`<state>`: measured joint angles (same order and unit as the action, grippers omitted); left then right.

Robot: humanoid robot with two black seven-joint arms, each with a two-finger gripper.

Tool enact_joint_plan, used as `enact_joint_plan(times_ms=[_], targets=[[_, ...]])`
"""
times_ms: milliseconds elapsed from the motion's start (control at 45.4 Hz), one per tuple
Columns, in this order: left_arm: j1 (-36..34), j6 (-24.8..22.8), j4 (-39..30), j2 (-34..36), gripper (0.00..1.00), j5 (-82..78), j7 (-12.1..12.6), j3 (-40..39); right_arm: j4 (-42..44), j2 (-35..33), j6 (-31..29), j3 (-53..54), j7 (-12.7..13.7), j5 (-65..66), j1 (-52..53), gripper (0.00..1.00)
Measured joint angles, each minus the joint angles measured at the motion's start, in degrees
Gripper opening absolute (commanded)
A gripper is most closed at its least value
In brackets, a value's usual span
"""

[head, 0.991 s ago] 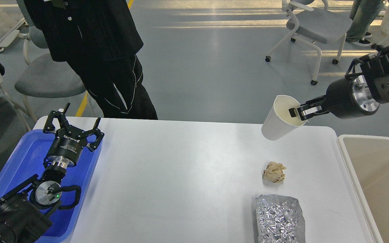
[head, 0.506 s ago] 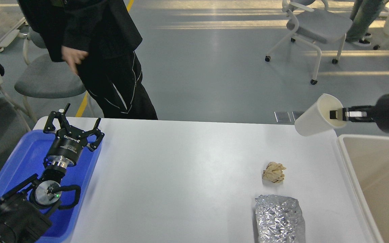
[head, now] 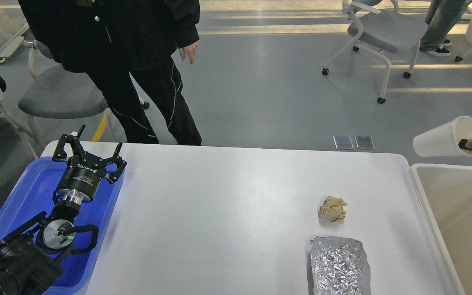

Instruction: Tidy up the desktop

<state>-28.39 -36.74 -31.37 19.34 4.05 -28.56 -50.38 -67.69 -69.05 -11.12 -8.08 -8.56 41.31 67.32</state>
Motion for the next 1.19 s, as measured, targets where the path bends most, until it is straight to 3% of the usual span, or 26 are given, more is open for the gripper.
enact_joint_plan(times_ms=[484, 925, 1189], targets=[[0.0, 0.0, 0.0, 0.0, 1.00, 0.0, 0.0, 0.0, 30.7, 13.6, 0.8, 1.0, -5.3, -20.2, -17.1, 0.00], [0.0, 0.0, 0.0, 0.0, 1.00, 0.0, 0.0, 0.0, 57.6, 29.6, 1.0, 6.1, -5.9, -26.6, -30.8, 0.00], [0.0, 0.0, 0.0, 0.0, 1.00, 0.0, 0.0, -0.1, 65.9, 35.8, 3.0, 7.5, -5.7, -28.2, -34.7, 0.00]])
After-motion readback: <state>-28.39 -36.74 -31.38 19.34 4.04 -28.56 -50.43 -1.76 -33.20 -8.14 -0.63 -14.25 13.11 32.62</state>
